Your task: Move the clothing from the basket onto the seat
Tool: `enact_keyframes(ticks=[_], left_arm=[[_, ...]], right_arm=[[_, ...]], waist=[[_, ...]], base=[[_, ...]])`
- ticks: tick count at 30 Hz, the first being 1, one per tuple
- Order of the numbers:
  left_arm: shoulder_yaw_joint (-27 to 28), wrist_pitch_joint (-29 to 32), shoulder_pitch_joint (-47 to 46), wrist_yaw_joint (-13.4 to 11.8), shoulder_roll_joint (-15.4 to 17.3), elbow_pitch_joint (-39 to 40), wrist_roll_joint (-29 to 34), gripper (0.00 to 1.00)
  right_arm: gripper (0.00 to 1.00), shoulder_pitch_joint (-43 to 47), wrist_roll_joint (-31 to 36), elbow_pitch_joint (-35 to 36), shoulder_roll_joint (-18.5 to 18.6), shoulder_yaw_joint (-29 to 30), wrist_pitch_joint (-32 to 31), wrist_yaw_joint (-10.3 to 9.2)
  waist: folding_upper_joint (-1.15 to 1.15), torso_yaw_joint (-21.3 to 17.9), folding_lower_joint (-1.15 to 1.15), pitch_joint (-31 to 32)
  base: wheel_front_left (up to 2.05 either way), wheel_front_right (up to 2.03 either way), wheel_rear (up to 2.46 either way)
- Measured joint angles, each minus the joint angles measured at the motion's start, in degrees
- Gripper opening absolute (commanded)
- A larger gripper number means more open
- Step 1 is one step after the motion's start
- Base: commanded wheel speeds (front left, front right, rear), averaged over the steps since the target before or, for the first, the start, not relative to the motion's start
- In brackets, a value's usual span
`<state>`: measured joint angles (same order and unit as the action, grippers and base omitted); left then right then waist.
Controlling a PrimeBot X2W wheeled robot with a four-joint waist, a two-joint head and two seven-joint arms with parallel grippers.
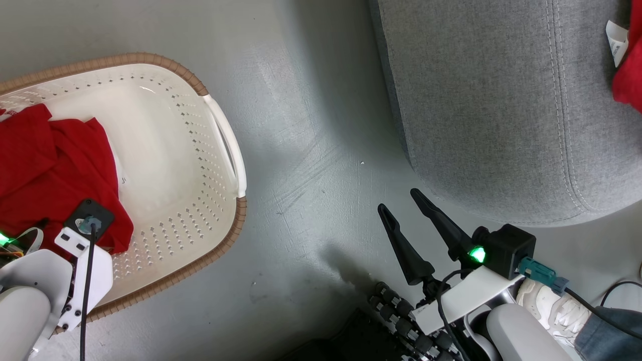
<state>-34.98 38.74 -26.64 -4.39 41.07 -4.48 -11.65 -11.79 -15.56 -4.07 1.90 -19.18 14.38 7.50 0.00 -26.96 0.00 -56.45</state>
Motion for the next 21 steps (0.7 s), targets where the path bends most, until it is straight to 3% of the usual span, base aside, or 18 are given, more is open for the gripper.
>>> enact_keyframes(ticks=[15, 18, 19, 21], left_arm=[[-0.16, -0.57, 0.00, 0.04, -0.05, -0.31, -0.02, 1.00], [-0.32, -0.63, 0.00, 0.08, -0.16, -0.36, -0.02, 0.96], [-0.36, -0.86, 0.00, 0.09, -0.20, -0.40, -0.02, 0.86], [-0.44, -1.10, -0.01, 0.20, -0.27, -0.45, -0.04, 0.86]], right_arm=[[1.00, 0.00, 0.00, -0.01, 0.00, 0.11, 0.00, 0.00], [1.00, 0.01, 0.01, 0.00, 0.00, 0.11, 0.00, 0.00], [1.00, 0.01, 0.02, 0.00, 0.00, 0.11, 0.00, 0.00], [1.00, 0.01, 0.09, 0.03, 0.00, 0.12, 0.00, 0.00]], waist=[[0.00, 0.09, 0.00, -0.20], [0.00, 0.13, 0.00, -0.30], [0.00, 0.15, 0.00, -0.33], [0.00, 0.18, 0.00, -0.39]], base=[[0.00, 0.00, 0.00], [0.00, 0.00, 0.00], [0.00, 0.00, 0.00], [0.00, 0.00, 0.00]])
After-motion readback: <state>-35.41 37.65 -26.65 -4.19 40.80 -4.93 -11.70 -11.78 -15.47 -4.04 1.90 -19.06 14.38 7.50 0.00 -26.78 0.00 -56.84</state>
